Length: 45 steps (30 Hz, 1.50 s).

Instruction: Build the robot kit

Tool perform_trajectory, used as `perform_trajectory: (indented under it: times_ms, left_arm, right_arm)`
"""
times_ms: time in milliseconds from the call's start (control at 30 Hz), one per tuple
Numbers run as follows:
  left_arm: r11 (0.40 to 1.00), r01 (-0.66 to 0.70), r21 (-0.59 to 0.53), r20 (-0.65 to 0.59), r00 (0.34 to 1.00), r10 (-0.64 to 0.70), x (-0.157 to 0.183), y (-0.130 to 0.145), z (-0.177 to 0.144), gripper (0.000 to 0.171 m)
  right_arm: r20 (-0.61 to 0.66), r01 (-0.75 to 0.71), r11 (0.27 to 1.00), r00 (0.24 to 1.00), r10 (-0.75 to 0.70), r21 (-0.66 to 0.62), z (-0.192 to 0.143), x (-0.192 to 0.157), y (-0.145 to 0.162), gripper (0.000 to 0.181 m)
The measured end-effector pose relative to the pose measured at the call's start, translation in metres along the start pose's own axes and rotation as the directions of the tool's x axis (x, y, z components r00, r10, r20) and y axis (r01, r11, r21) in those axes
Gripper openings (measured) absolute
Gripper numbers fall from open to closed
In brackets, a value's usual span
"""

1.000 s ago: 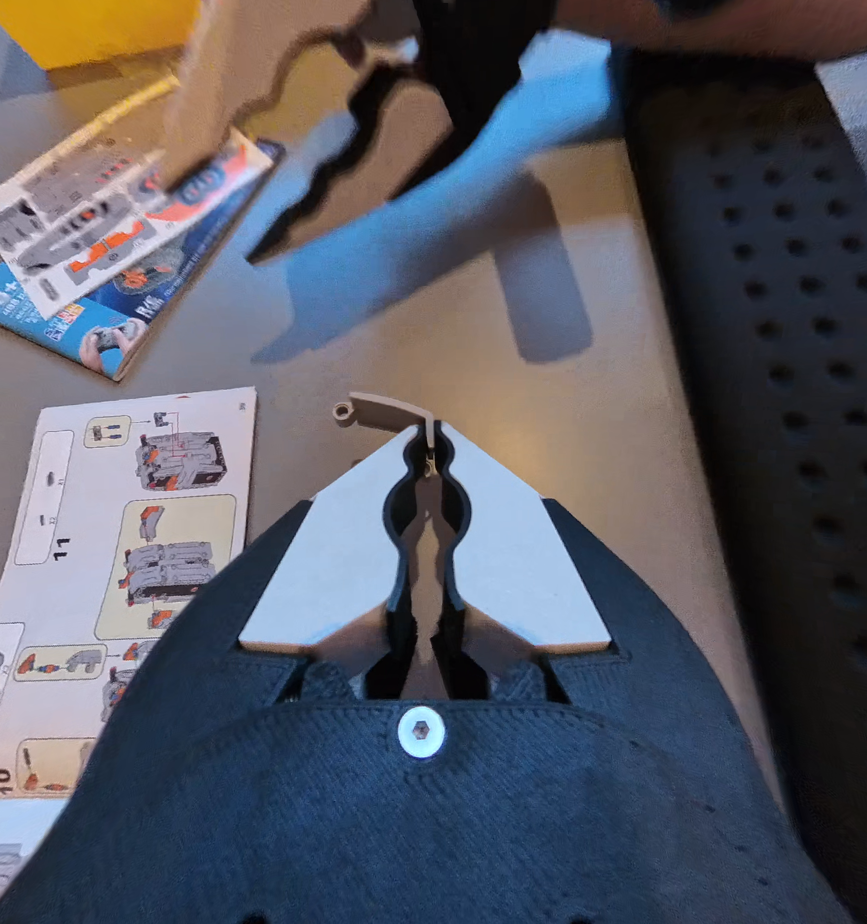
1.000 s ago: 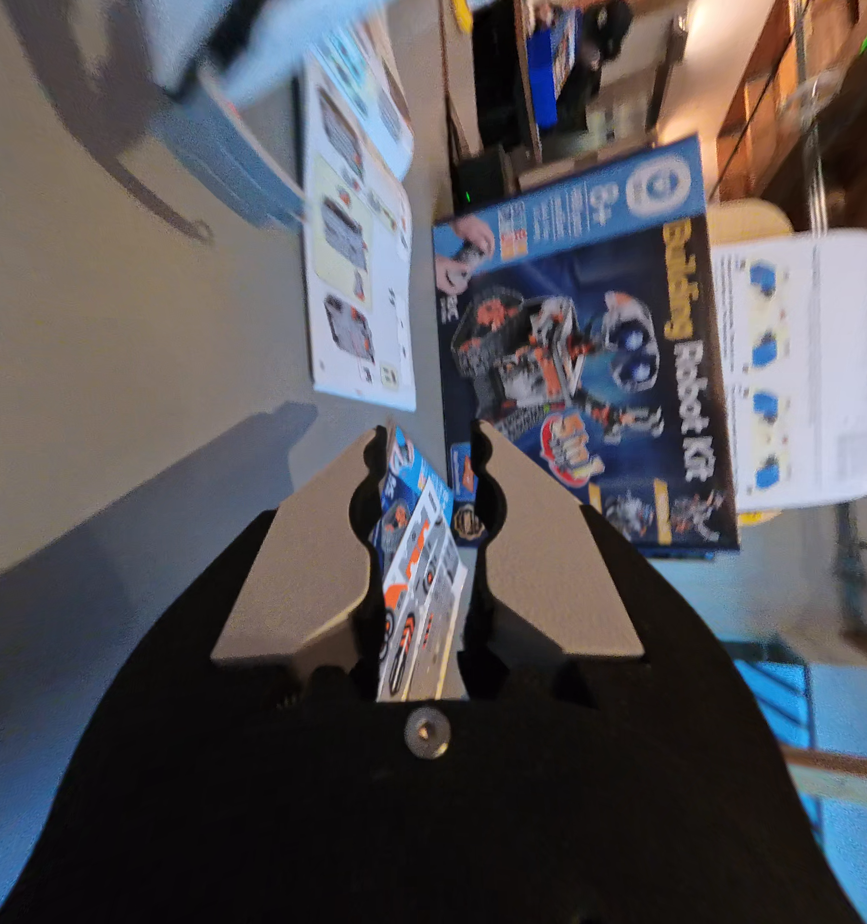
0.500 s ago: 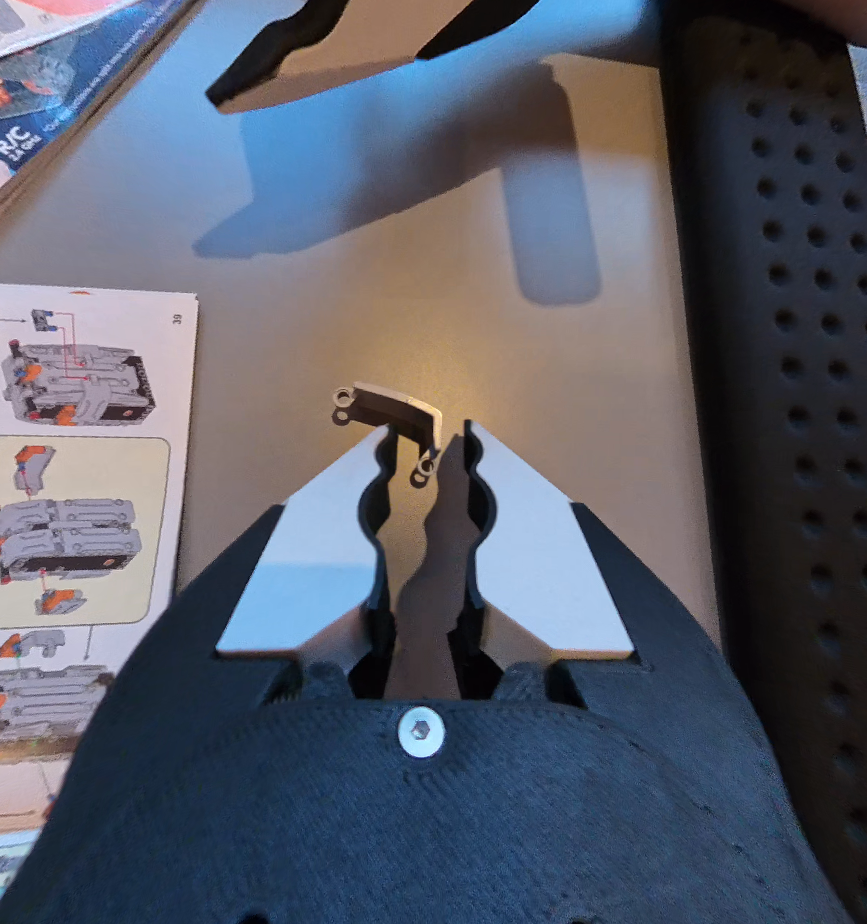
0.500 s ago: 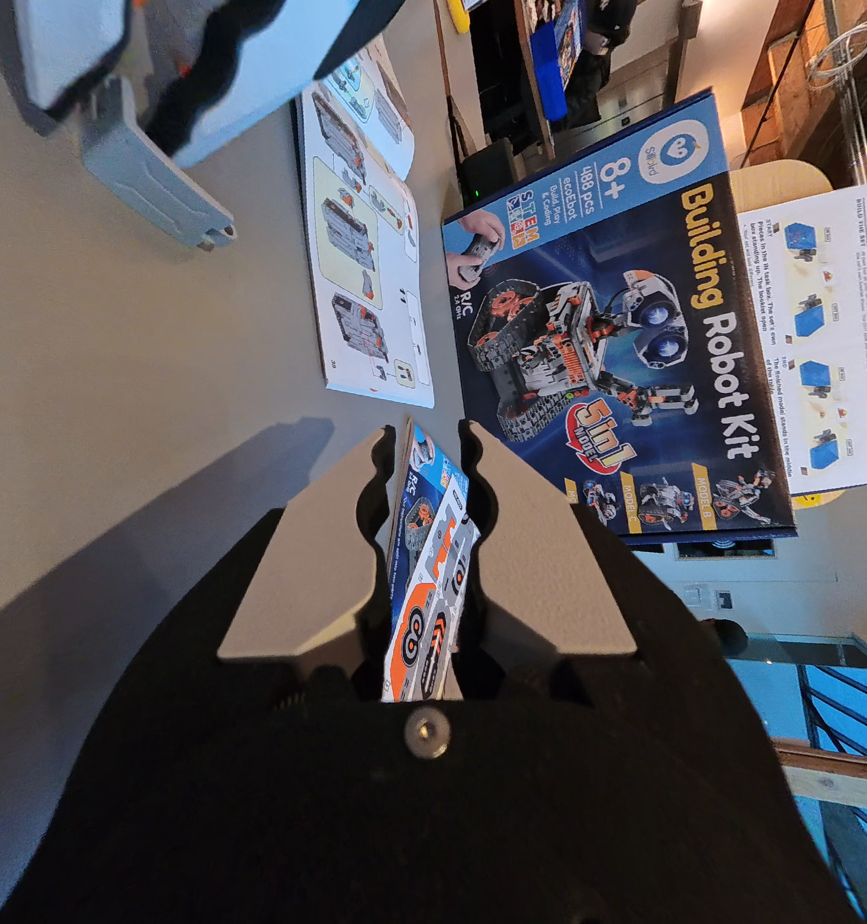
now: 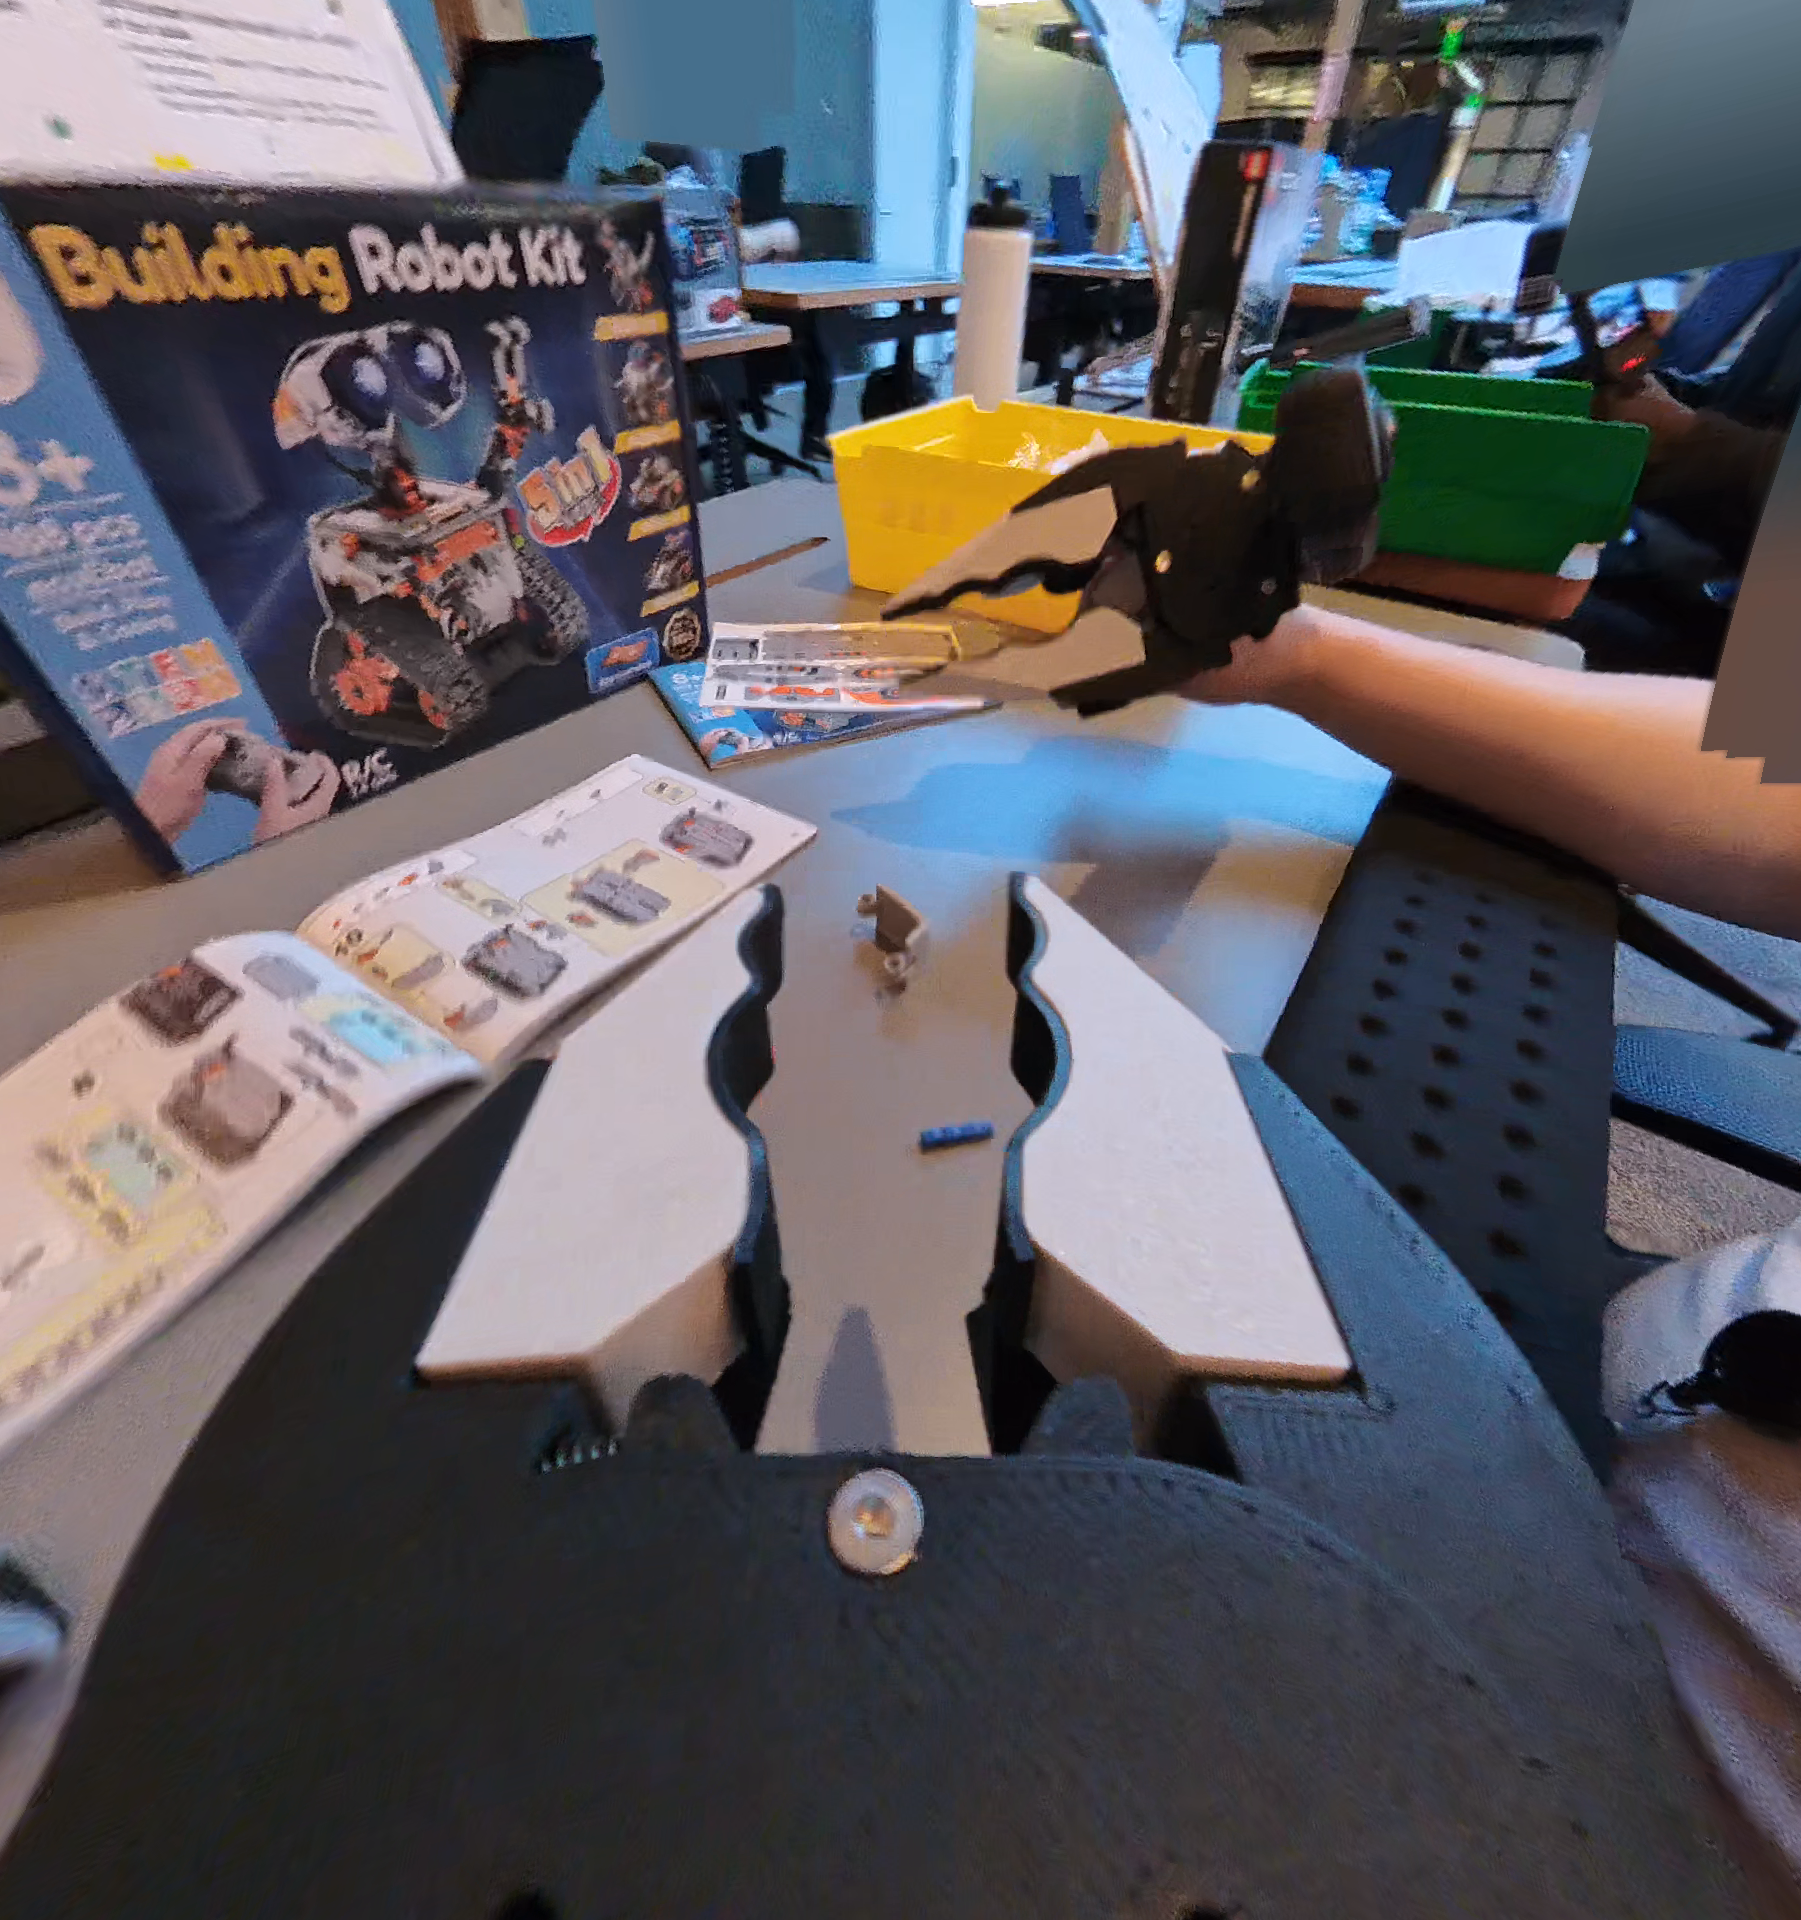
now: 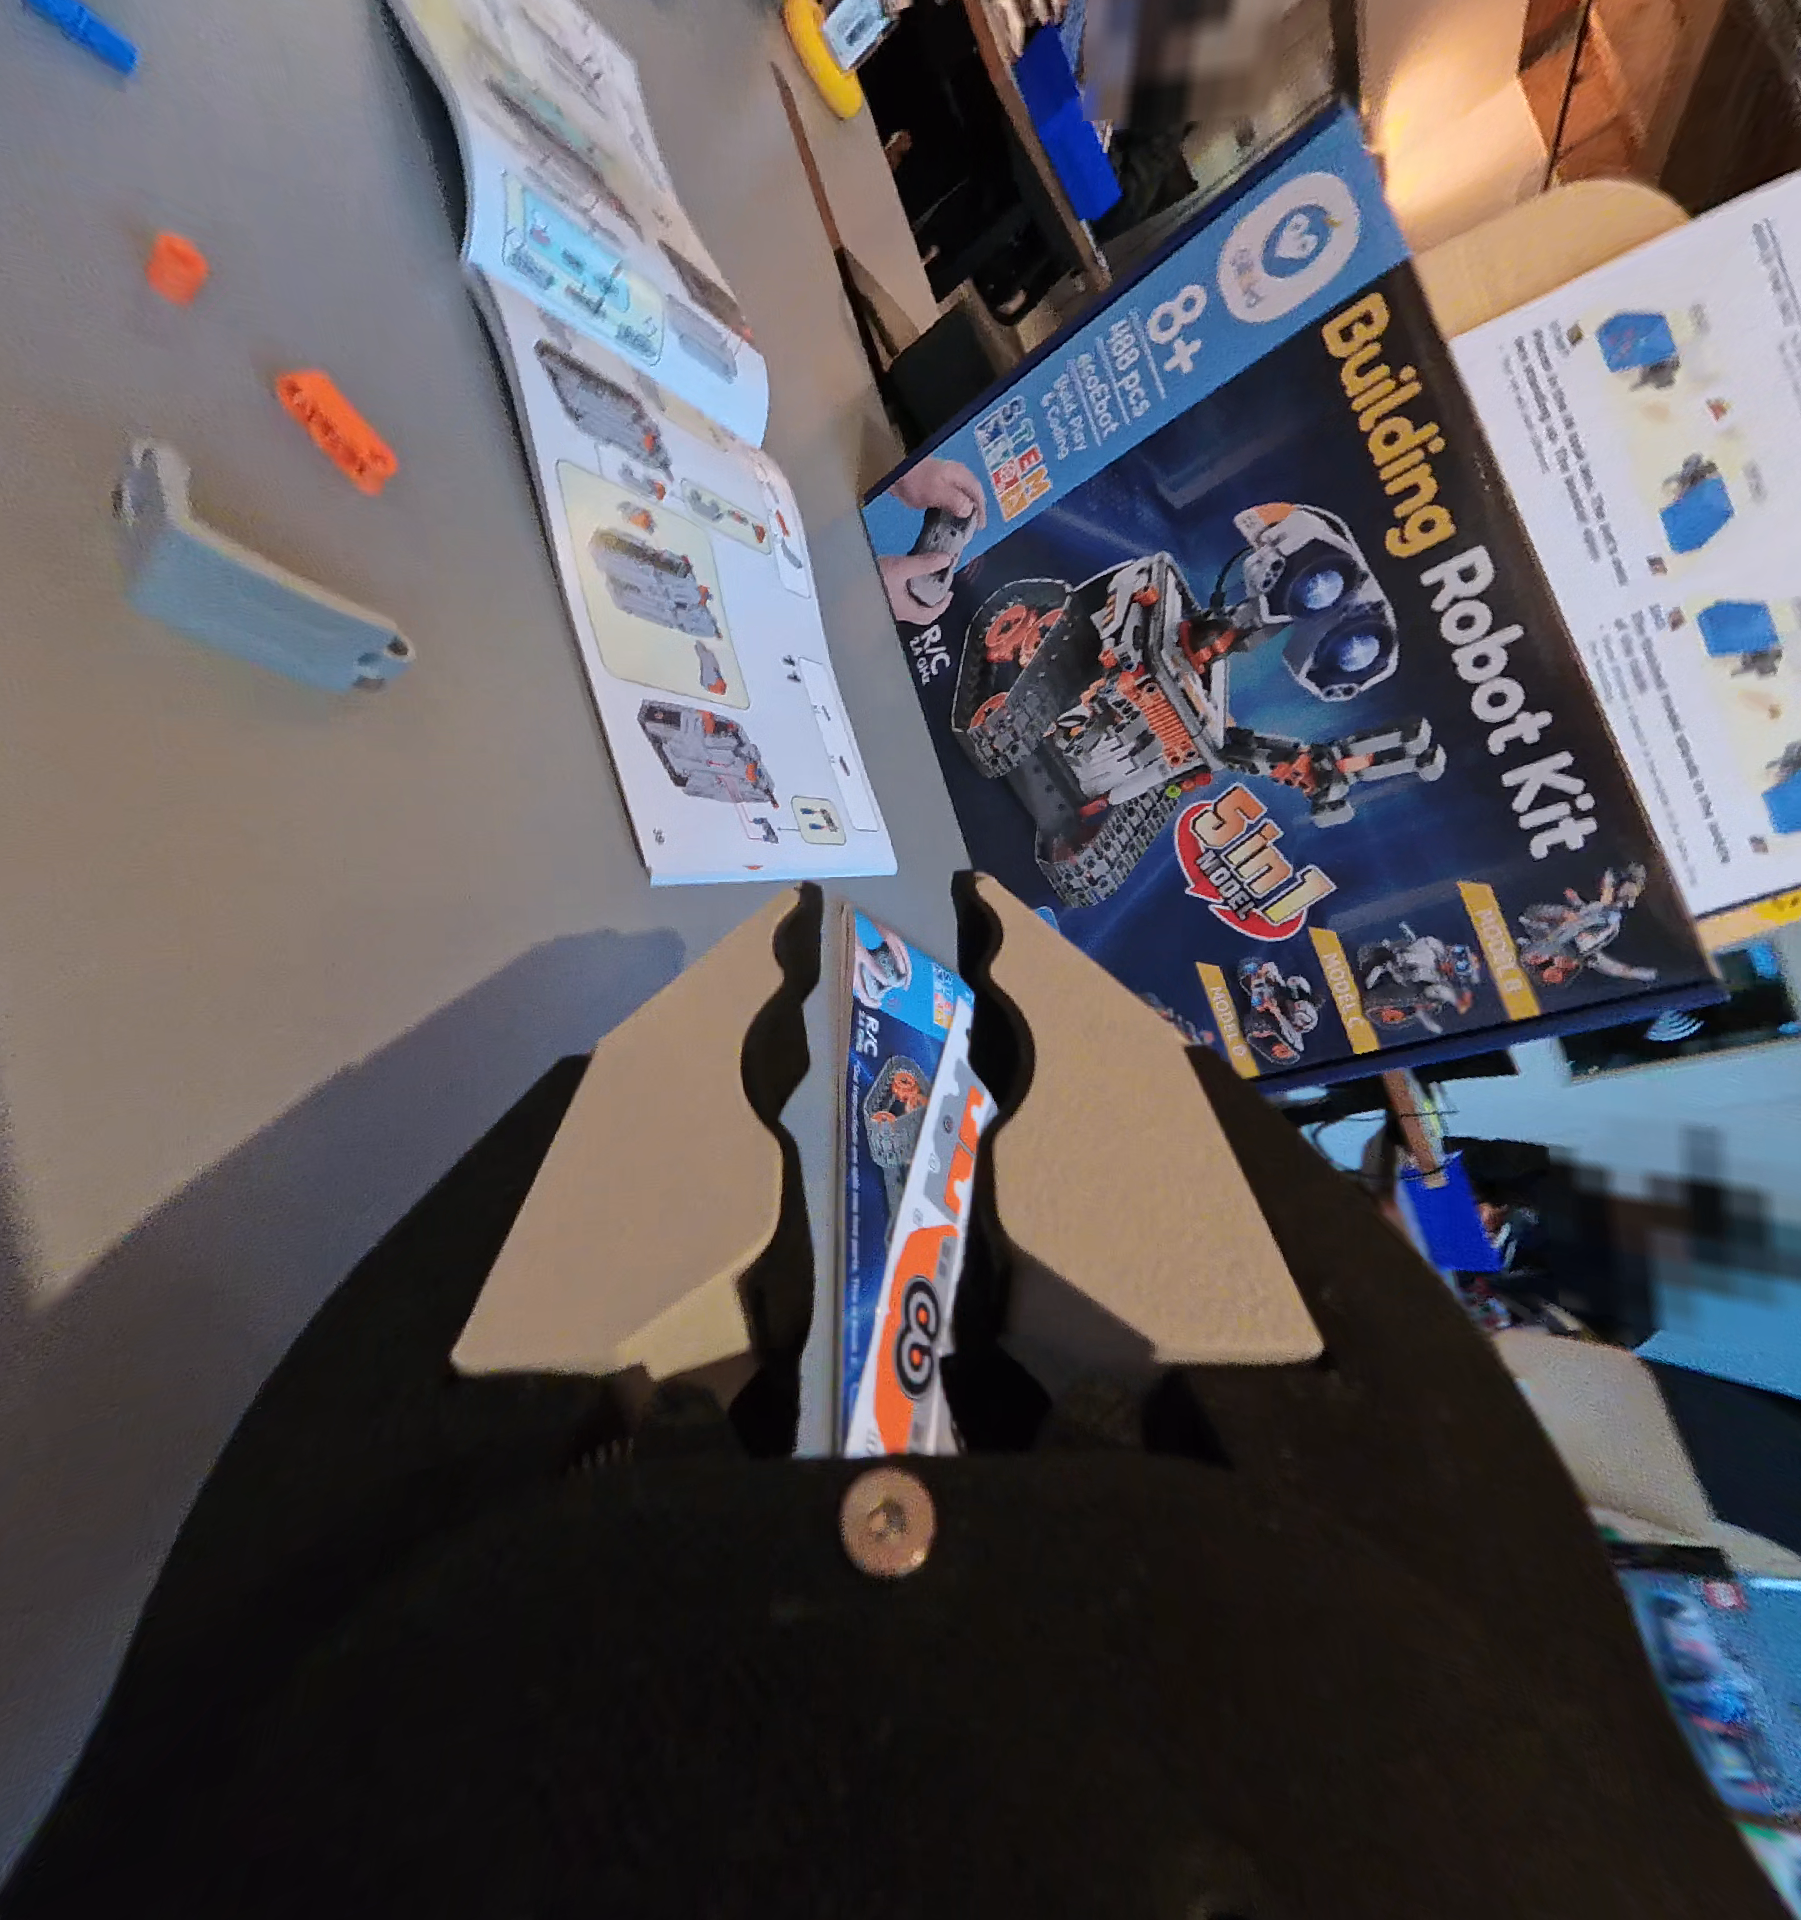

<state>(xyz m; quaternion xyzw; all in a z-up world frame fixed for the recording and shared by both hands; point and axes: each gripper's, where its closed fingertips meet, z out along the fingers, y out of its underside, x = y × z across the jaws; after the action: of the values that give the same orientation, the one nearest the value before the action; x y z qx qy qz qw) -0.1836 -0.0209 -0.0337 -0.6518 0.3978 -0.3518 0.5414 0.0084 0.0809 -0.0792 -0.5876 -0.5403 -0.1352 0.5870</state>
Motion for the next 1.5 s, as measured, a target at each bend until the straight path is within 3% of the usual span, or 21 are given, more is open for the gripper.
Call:
perform_trajectory:
  times_ms: [133,367,433,533,633,733,867,967,1167,1333,1500]
  left_arm:
    - [0.999,0.038,-0.021,0.097,0.995,-0.035,-0.002,0.031,-0.019,0.053]
    - [0.994,0.072,0.086,0.073,0.994,-0.078,-0.014,0.018,-0.025,0.043]
    - [0.991,0.103,0.089,0.056,0.993,-0.108,-0.016,0.019,-0.025,0.043]
    - [0.985,0.107,0.135,0.063,0.991,-0.117,-0.017,0.015,-0.029,0.039]
    - [0.98,0.095,0.177,0.087,0.99,-0.112,-0.02,0.011,-0.035,0.038]
    - [0.973,0.101,0.208,0.087,0.989,-0.121,-0.02,0.008,-0.039,0.038]
    - [0.969,0.08,0.232,0.096,0.99,-0.105,-0.019,0.005,-0.043,0.038]
    - [0.97,0.063,0.237,0.096,0.991,-0.088,-0.017,0.005,-0.043,0.037]
    - [0.976,0.051,0.211,0.085,0.994,-0.071,-0.014,0.007,-0.04,0.038]
    - [0.97,0.039,0.239,0.099,0.993,-0.064,-0.014,0.003,-0.044,0.037]
    - [0.963,0.054,0.262,0.098,0.992,-0.082,-0.016,0.001,-0.047,0.037]
  right_arm:
    - [-0.008,-0.192,0.978,0.981,0.193,0.076,-0.005,0.011,-0.014,0.028]
    - [0.121,-0.389,0.909,0.92,0.373,0.15,-0.008,-0.002,-0.042,0.002]
    - [0.23,-0.513,0.851,0.847,0.479,0.117,-0.009,-0.014,-0.062,0.0]
    - [0.472,-0.64,0.768,0.668,0.575,-0.031,-0.008,-0.046,-0.103,0.0]
    - [0.63,-0.595,0.791,0.562,0.536,-0.143,0.003,-0.072,-0.137,0.001]
    - [0.727,-0.455,0.856,0.497,0.474,-0.247,0.025,-0.098,-0.155,0.02]
    - [0.741,-0.107,0.941,0.59,0.32,-0.321,0.059,-0.122,-0.115,0.025]
    - [0.768,-0.019,0.946,0.579,0.273,-0.322,0.068,-0.135,-0.103,0.024]
    - [0.767,0.006,0.942,0.582,0.27,-0.335,0.076,-0.141,-0.098,0.022]
    - [0.801,-0.076,0.953,0.524,0.289,-0.294,0.084,-0.146,-0.128,0.021]
    - [0.795,-0.102,0.931,0.494,0.353,-0.35,0.084,-0.143,-0.123,0.019]
